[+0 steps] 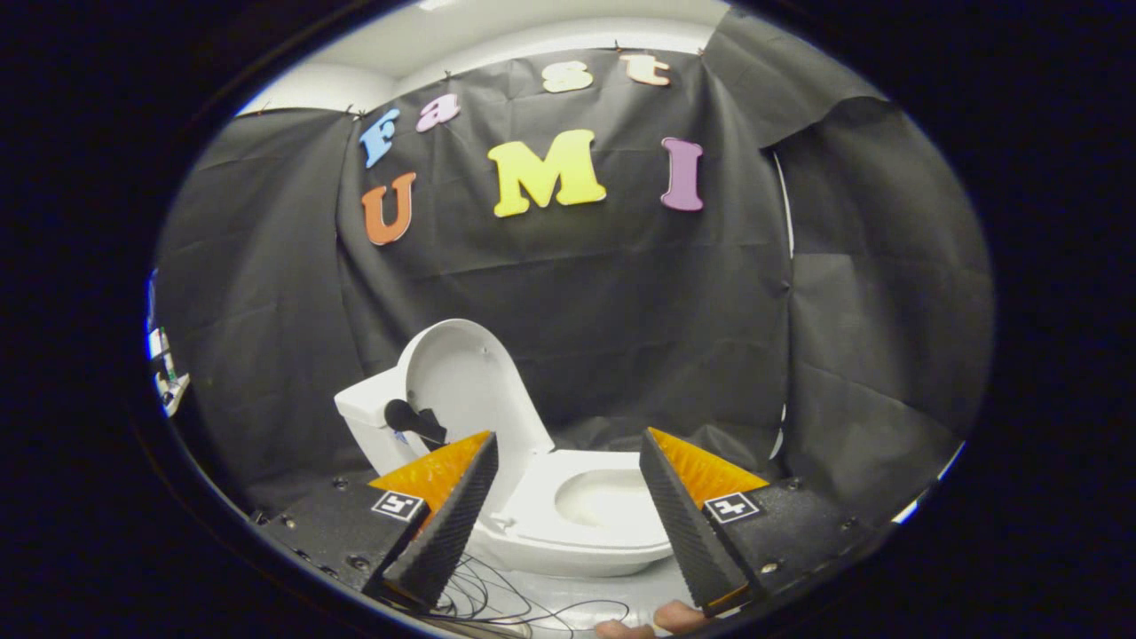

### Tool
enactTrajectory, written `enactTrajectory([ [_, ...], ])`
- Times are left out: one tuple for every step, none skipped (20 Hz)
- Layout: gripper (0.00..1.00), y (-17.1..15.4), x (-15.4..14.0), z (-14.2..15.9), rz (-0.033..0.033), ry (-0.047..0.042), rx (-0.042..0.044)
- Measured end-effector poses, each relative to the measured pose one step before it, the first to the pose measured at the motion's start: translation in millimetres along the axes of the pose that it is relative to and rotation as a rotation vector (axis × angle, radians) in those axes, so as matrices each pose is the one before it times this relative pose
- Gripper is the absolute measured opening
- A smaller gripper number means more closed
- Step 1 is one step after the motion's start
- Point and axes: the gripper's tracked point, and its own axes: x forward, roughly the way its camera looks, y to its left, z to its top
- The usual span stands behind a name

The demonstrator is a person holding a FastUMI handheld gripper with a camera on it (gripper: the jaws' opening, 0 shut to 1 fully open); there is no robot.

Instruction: Open the toilet lid.

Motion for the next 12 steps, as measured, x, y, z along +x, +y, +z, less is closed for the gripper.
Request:
enactTrajectory([
  [0.99,-6.94,-7.32,-3.29,-0.00134,-0.01685,-0.00894],
  [1.0,-8.37,-8.23,1.3,-0.01156,-0.02271,-0.00867],
  [1.0,-10.11,-8.4,1.51,-0.00883,-0.02226,-0.00924],
  [1.0,-7.11,-6.55,1.72,-0.00744,-0.02547,-0.00572],
  [1.0,-5.93,-8.63,0.14,-0.00426,-0.02256,-0.00273],
  [1.0,-5.51,-6.87,-0.16,-0.00135,-0.0248,-0.00147],
  [1.0,-4.89,-7.06,-0.18,-0.00109,-0.02277,-0.00634],
  [1.0,-5.44,-4.96,-1.23,-0.00614,-0.01997,-0.00854],
  [1.0,-5.66,-3.25,-4.37,-0.00632,-0.00757,-0.00852],
  [1.0,-3.4,-4.84,-5.52,0.00042,0.00004,-0.00387],
  [1.0,-0.45,-5.22,-6.26,0.00734,0.00619,-0.00589],
  [1.0,-0.63,-3.81,-3.69,0.00296,0.0043,-0.00807],
])
